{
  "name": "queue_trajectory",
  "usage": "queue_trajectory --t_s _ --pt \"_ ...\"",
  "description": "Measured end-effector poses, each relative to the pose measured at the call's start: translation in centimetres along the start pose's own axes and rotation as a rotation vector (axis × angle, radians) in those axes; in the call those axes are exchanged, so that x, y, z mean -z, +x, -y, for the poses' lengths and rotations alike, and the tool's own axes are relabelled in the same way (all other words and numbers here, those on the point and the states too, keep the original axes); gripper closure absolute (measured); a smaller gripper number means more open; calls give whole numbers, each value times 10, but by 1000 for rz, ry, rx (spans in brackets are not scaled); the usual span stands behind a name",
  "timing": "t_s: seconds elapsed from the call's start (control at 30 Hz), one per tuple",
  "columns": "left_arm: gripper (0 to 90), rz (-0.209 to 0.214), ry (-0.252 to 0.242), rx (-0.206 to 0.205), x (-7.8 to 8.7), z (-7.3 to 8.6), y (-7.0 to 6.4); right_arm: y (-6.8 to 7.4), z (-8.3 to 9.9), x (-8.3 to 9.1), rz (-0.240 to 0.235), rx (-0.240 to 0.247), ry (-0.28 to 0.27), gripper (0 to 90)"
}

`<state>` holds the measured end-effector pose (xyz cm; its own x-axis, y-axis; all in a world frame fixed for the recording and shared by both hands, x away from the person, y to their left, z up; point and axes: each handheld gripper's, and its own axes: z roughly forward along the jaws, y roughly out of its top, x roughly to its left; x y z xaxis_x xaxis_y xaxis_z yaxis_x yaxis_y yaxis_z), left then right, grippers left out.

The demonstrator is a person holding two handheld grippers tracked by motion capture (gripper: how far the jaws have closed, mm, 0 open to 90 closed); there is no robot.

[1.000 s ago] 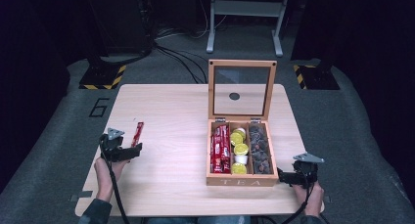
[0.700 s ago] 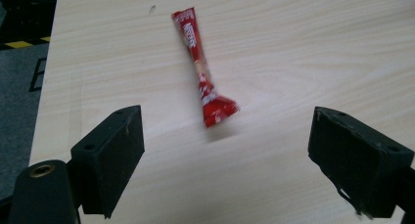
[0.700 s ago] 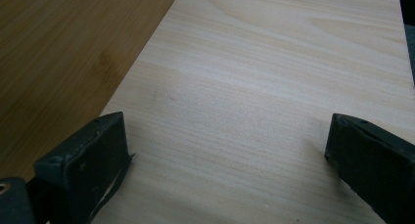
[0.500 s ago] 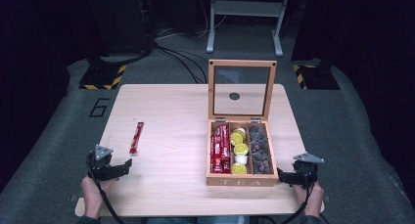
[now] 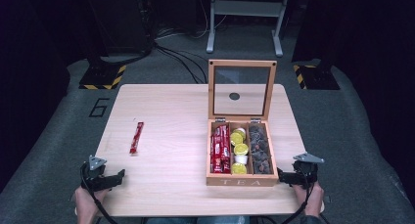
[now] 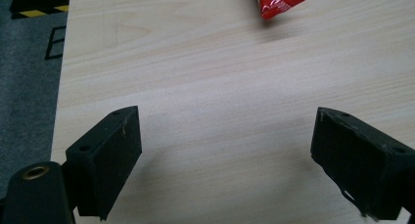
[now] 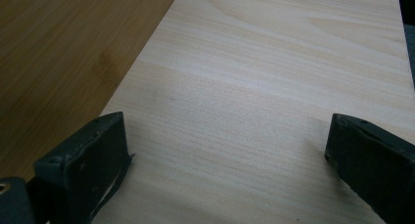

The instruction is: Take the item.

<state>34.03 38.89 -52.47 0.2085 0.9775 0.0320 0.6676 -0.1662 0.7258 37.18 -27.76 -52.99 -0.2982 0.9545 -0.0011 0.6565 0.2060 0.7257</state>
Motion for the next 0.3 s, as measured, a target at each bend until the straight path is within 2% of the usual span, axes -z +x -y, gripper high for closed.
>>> queue_trajectory --t_s 0.03,0.1,0.23,0.3 --pt "115 3 -10 15 -2 1 -1 0 0 0 0 0 0 16" --pt "112 -1 5 6 -2 2 0 0 0 0 0 0 0 16" --pt "108 13 -18 35 -4 6 2 0 0 0 1 1 2 12" --pt "109 9 -23 19 -4 5 2 0 0 0 2 1 3 8"
